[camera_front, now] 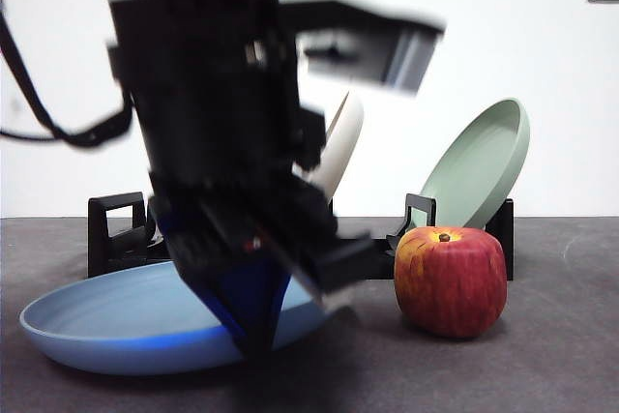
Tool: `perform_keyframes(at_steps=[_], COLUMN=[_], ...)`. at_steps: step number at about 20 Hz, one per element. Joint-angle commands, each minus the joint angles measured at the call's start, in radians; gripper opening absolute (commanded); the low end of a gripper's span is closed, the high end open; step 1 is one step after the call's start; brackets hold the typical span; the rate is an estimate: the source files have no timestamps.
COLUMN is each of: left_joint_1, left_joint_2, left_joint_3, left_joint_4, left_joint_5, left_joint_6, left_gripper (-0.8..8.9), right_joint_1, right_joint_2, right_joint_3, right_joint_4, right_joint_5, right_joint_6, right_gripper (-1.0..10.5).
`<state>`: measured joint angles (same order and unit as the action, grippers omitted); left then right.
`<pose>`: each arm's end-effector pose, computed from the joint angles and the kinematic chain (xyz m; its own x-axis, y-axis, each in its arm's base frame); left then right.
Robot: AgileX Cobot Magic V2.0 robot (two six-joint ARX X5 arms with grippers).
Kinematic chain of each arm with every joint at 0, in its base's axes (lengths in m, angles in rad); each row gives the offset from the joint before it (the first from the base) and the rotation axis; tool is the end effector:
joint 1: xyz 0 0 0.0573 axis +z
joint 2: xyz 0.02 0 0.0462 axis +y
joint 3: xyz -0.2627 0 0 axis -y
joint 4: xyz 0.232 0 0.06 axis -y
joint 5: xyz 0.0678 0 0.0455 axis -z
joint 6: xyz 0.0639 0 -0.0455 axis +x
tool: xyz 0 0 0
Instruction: Take the blue plate from the plate rack,put the plate on the table,take the apple from the table,put the apple in the plate
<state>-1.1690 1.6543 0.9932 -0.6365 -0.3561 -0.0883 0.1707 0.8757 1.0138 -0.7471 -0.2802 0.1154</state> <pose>0.1364 -0.2640 0.1472 0.4198 -0.0964 -0.9025 0.7894 0.5295 0.3106 0.1737 0.0479 0.3227 0.7298 0.4064 -0.5497 -0.3193 0.9136 0.2516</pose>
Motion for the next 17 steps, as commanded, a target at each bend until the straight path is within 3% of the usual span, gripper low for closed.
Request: perform_keyframes(at_steps=[1,2,4,5,12,17], left_joint_1=[0.023,0.027,0.034,0.034,0.033,0.097], left_joint_2=[0.013,0.013,0.009,0.008,-0.177,-0.423], left_joint_3=[-0.004,-0.004,-0.004,-0.003,0.059,0.211], left_joint_4=[0.035,0.039,0.037,0.037,0.002,-0.034], left_joint_5=[0.024,0.045,0.05,0.051,0.04,-0.012], left_joint_6=[0.014,0.014,0.014,0.014,0.01,0.049], left_gripper=[0.19,1.16,3.98,4.79,4.76,4.71], right_joint_1=[0.0,0.0,0.0,0.0,0.023,0.15], right_joint_2=[0.001,0.001,0.001,0.002,0.026,0.139], right_joint_3=[0.005,0.005,0.005,0.005,0.005,0.005], right_joint_4=[0.003,0.003,0.003,0.003,0.003,0.001], right_joint_5=[0.002,0.002,0.0,-0.001,-0.009,-0.002], right_joint_6=[-0.005,-0.005,-0.005,-0.005,-0.03,-0.031], right_gripper=[2.9,2.9,2.9,2.9,2.9,5.8])
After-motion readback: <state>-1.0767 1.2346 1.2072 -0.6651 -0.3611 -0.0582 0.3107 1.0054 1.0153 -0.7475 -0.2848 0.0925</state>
